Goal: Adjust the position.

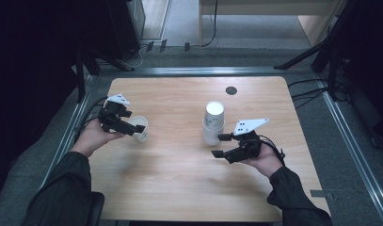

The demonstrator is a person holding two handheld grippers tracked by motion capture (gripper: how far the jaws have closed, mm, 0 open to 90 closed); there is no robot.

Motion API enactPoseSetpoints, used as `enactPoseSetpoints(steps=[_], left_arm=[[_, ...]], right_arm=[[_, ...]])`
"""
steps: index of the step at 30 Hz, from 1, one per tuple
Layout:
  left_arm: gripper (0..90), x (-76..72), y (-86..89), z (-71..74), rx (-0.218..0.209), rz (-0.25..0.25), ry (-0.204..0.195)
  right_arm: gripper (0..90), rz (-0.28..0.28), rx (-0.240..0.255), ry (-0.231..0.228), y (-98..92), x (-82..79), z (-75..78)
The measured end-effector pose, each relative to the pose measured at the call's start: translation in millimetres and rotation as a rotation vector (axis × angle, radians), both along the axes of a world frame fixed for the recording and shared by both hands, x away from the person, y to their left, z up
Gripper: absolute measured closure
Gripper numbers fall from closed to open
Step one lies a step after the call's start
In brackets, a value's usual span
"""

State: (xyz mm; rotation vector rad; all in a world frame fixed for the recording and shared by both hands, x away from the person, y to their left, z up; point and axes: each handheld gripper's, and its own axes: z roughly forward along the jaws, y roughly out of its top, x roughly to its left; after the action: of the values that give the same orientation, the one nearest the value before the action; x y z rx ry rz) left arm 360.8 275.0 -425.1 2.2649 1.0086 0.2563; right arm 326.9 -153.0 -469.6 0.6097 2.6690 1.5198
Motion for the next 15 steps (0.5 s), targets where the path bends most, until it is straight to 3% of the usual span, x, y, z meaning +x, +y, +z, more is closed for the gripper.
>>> enactPoseSetpoints(steps=[15], left_arm=[[10.0, -24.4, -32.6, 10.8, -0.039, -0.071, -0.026]], right_arm=[[31.2, 0.001, -0.006, 0.000, -0.1, 0.3, -0.3]])
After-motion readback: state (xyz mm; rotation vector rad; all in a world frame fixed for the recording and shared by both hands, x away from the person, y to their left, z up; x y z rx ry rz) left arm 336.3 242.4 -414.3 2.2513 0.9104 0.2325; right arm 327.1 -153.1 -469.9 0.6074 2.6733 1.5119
